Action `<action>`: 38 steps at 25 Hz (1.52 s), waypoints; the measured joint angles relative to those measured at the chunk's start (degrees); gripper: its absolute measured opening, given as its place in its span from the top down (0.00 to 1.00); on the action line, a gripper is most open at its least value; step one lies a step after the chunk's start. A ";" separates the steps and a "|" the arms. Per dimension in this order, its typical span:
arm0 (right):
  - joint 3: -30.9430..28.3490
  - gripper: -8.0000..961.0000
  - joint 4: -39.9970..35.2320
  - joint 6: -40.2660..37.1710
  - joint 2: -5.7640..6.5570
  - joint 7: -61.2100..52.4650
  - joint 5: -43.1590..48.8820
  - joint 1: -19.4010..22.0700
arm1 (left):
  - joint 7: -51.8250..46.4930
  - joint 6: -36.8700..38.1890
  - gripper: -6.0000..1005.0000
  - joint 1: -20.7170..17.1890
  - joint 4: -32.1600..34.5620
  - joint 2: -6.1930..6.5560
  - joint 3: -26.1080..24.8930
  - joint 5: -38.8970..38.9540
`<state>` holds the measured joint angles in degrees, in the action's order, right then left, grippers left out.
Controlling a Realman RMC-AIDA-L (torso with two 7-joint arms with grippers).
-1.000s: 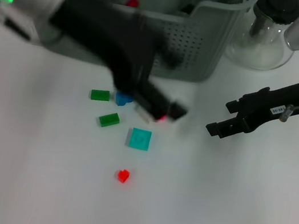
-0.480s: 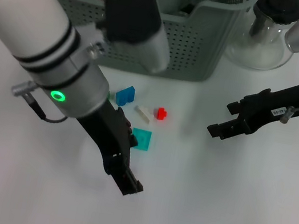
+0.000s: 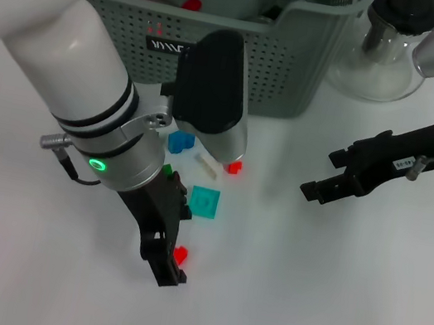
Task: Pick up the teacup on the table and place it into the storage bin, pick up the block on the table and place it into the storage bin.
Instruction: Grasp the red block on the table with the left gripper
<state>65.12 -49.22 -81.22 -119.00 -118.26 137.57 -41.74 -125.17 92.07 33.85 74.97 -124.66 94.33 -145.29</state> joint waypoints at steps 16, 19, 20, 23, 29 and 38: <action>0.00 0.08 0.00 0.33 0.00 -0.30 -0.03 0.08 | 12.42 -2.74 0.34 -1.41 -0.67 -0.14 1.48 -1.33; 0.00 0.08 0.00 0.34 0.00 -0.34 -0.03 0.09 | 13.73 -3.65 0.34 -1.43 -0.69 -0.14 1.77 -0.71; 0.00 0.08 0.00 0.35 0.00 -0.37 -0.03 0.08 | 13.95 -3.80 0.34 -1.40 -0.69 -0.15 1.90 -0.68; 0.00 0.08 0.00 0.36 -0.04 -0.41 -0.03 0.08 | 14.67 -4.33 0.34 -1.32 -0.71 -0.14 2.39 -0.57; -0.36 0.08 0.00 0.37 -0.16 -0.48 -0.03 0.15 | 15.72 -4.99 0.36 -1.44 -0.86 -0.14 3.06 -0.52; -0.44 0.08 0.00 0.36 -0.18 -0.48 -0.03 0.17 | 16.94 -5.40 0.43 -1.56 -1.92 -0.15 5.12 -0.95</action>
<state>64.68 -49.22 -80.86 -119.18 -118.74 137.55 -41.57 -108.23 86.67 32.29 73.04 -124.80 99.45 -146.24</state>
